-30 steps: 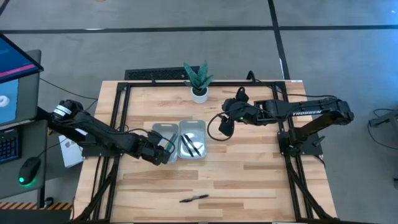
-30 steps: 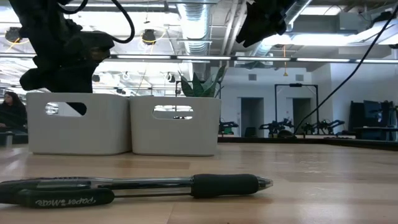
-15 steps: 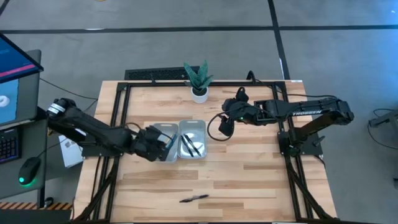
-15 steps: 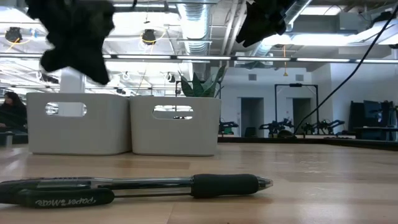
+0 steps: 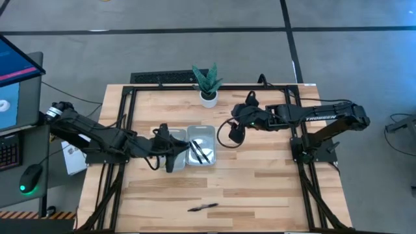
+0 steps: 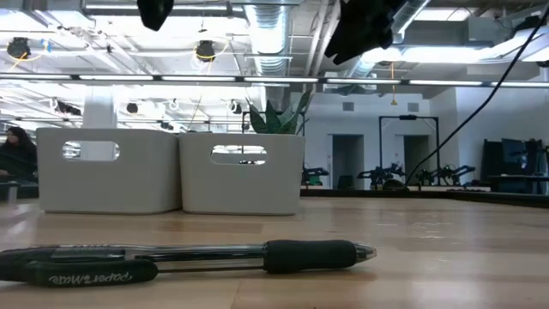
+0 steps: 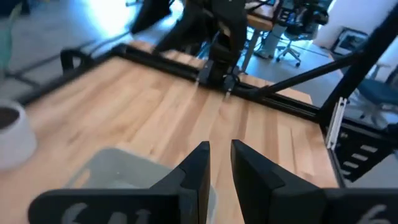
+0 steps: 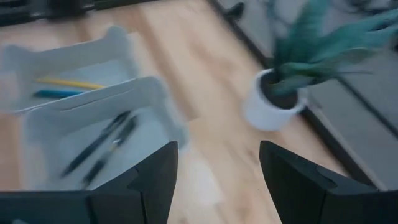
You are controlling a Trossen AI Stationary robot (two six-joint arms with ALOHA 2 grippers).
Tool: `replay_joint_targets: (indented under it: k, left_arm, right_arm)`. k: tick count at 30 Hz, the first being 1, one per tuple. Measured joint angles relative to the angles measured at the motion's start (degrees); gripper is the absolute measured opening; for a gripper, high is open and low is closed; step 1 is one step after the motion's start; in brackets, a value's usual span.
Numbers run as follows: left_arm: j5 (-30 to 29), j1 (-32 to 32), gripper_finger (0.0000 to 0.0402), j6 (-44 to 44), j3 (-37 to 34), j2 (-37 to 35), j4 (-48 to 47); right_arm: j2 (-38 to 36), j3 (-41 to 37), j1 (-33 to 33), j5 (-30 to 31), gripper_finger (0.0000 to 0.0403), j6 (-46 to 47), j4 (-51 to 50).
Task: Sort pens & pencils
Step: Put the black pen into the right gray bin
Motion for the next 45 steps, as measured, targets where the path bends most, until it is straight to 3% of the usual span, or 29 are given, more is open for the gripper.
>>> replay_joint_targets:
  k: [5,15,21,27,36,45]
  left_arm:
    - [-1.35,0.01,0.0055,2.51,0.0,0.02,-0.03]
    - [-0.73,0.03,0.0055,2.29,0.0,0.02,-0.03]
    - [-0.69,0.02,0.0055,2.42,0.0,0.02,-0.04]
    - [-0.23,0.03,0.0055,6.63,-0.01,0.03,-1.13]
    - [9.05,0.03,0.0055,7.94,-0.02,0.07,-7.52]
    - [11.31,0.03,0.0055,7.55,-0.07,0.07,-14.89]
  right_arm:
    - [0.0,0.02,0.91,-9.25,0.0249,-4.81,0.7]
    - [0.0,0.02,6.5,-10.83,0.0249,-8.55,10.1]
    - [0.0,0.02,10.04,-16.17,0.0249,-8.87,18.82]
    - [0.0,0.04,14.07,-17.26,0.0249,-14.96,25.73]
    - [4.26,0.72,19.35,-17.07,0.0249,-10.74,24.05]
    - [19.1,13.4,22.54,-16.87,0.0249,-6.03,10.95]
